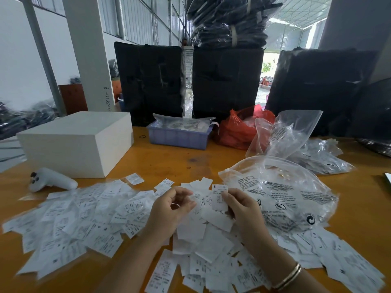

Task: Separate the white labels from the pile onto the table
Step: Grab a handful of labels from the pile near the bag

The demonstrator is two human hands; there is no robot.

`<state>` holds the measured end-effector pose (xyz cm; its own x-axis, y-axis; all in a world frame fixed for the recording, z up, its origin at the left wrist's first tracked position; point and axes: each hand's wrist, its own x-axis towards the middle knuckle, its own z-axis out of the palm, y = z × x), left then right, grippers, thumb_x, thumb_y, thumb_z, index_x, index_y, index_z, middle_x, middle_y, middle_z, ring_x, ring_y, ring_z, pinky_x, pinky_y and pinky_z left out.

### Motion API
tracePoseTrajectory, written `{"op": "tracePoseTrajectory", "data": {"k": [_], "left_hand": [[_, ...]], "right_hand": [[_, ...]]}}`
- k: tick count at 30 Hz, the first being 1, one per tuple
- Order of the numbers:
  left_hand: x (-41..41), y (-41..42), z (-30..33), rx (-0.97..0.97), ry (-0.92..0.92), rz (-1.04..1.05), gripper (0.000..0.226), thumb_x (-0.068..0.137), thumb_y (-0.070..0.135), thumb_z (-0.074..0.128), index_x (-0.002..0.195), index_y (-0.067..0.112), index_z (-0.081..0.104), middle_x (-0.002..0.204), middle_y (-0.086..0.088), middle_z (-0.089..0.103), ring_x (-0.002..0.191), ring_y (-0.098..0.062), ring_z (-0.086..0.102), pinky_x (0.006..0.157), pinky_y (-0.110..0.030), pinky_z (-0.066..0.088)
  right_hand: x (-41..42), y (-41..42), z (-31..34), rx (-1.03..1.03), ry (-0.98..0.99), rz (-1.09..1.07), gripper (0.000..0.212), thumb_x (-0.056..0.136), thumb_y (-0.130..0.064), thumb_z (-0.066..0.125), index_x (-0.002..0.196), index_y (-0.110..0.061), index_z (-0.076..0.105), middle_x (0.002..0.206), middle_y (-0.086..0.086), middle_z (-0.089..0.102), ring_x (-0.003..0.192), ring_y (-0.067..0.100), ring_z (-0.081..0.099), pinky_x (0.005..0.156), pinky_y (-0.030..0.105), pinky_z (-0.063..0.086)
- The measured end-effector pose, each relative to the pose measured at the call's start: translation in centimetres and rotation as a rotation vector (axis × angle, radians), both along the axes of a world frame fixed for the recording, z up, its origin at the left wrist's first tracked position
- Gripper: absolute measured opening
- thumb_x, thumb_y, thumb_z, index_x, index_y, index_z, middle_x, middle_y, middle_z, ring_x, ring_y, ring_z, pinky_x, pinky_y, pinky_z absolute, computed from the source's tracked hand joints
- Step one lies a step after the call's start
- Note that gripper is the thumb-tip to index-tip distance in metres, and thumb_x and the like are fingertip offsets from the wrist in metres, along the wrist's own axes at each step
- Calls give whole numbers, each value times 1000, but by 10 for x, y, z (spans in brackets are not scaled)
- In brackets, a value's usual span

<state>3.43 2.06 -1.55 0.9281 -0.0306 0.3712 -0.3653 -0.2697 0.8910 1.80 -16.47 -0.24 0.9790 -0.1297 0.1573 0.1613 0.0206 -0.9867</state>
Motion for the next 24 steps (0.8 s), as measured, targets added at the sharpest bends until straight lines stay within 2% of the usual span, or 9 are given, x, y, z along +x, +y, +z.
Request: {"op": "tracePoseTrajectory", "data": {"k": [3, 8, 13, 16, 18, 22, 24], "left_hand": [[0, -1, 1, 34, -23, -23, 18, 81, 20, 73, 92, 31, 64, 81, 18, 66, 77, 0, 62, 69, -9, 49], [-1, -2, 2, 105, -46, -32, 20, 81, 20, 72, 91, 34, 62, 80, 23, 64, 76, 4, 60, 68, -9, 48], [-2, -3, 1, 100, -56, -24, 21, 81, 20, 73, 91, 36, 63, 74, 15, 64, 76, 3, 59, 68, -10, 48], [-2, -2, 1, 95, -50, -28, 21, 82, 19, 72, 91, 35, 63, 75, 12, 64, 75, 3, 60, 68, -10, 48], [-2, -2, 1, 102, -48, -44, 21, 83, 19, 72, 92, 35, 63, 75, 13, 64, 75, 3, 59, 68, -11, 48], [-1, -4, -1, 130, -61, -78, 22, 83, 17, 71, 91, 37, 64, 74, 17, 64, 75, 3, 59, 68, -10, 46], [-2, -4, -2, 142, -71, -84, 22, 84, 18, 71, 91, 38, 63, 76, 20, 64, 75, 3, 59, 69, -11, 47]], "right_hand": [[-1, 4, -1, -38, -84, -8, 16, 88, -14, 64, 73, -19, 66, 61, -10, 59, 57, 4, 51, 55, 16, 42], [-2, 7, -5, -246, -246, -83, 21, 83, -8, 68, 75, -27, 64, 63, -13, 60, 61, 9, 48, 58, 25, 41], [-5, 11, -5, -387, -348, -108, 29, 85, -3, 64, 78, -30, 61, 72, -9, 65, 70, 4, 59, 63, 21, 48], [-8, 13, -6, -420, -382, -148, 36, 85, 1, 64, 80, -35, 59, 74, -16, 64, 75, -4, 59, 62, 9, 43], [-9, 14, -5, -412, -436, -185, 38, 84, 2, 65, 81, -36, 60, 73, -20, 64, 75, -5, 59, 63, 6, 41], [-10, 14, -4, -415, -535, -256, 32, 83, 4, 66, 85, -28, 64, 69, -21, 61, 72, -5, 57, 64, 5, 40], [-9, 15, -5, -456, -542, -263, 29, 82, 3, 68, 86, -26, 65, 77, -20, 62, 76, -6, 57, 67, 4, 40]]}}
